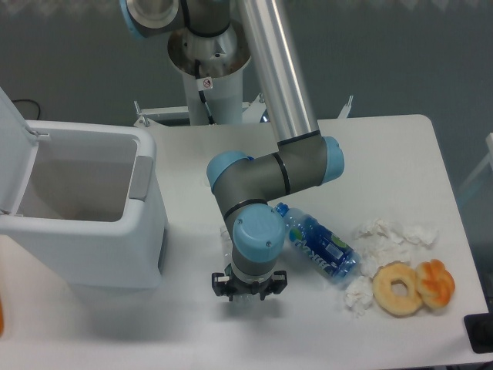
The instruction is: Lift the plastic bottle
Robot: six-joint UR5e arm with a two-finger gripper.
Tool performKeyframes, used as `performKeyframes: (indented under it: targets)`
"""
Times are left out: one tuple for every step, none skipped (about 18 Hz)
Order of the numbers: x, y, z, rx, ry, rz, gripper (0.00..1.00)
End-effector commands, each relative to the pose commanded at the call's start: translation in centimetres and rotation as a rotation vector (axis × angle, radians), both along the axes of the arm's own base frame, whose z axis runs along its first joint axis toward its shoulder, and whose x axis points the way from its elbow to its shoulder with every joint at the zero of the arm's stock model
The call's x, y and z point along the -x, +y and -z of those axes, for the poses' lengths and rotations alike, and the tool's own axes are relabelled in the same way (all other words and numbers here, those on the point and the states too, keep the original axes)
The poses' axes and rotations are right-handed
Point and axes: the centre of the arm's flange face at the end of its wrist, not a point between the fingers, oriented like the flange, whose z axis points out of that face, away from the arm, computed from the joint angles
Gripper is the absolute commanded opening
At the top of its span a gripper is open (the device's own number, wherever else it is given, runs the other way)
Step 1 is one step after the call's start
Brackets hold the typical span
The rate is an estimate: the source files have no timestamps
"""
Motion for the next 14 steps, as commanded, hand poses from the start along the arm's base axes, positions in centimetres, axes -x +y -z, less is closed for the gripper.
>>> performKeyframes:
  targets:
    - [0.0,0.0,-0.6,-0.006,0.007,0.018,0.67]
    - [-0.1,-0.1,-1.4,-0.013,0.017,0.038,0.67]
    - [-0.2,-0.2,-2.3,-0.023,0.029,0.058,0.67]
    - [-0.2,-0.2,-3.3,-0.032,0.042,0.085,0.67]
    - [-0.2,-0.4,-4.3,-0.041,0.056,0.119,0.67]
    - [-0.3,-0.5,-5.6,-0.052,0.075,0.161,0.67]
    - [-0.5,-0.6,-6.6,-0.061,0.092,0.202,0.67]
    - [-0.5,-0.8,-7.4,-0.066,0.105,0.238,0.67]
    - [-0.6,-0.9,-8.3,-0.074,0.121,0.273,0.67]
    - [-0.7,-1.0,-9.4,-0.082,0.137,0.305,0.67]
    - [-0.9,-1.2,-10.2,-0.086,0.151,0.338,0.67]
    - [-1.2,-1.3,-11.2,-0.094,0.168,0.37,0.67]
    - [-1.4,-1.5,-12.4,-0.101,0.187,0.406,0.67]
    - [-1.5,-1.6,-13.0,-0.096,0.204,0.438,0.67]
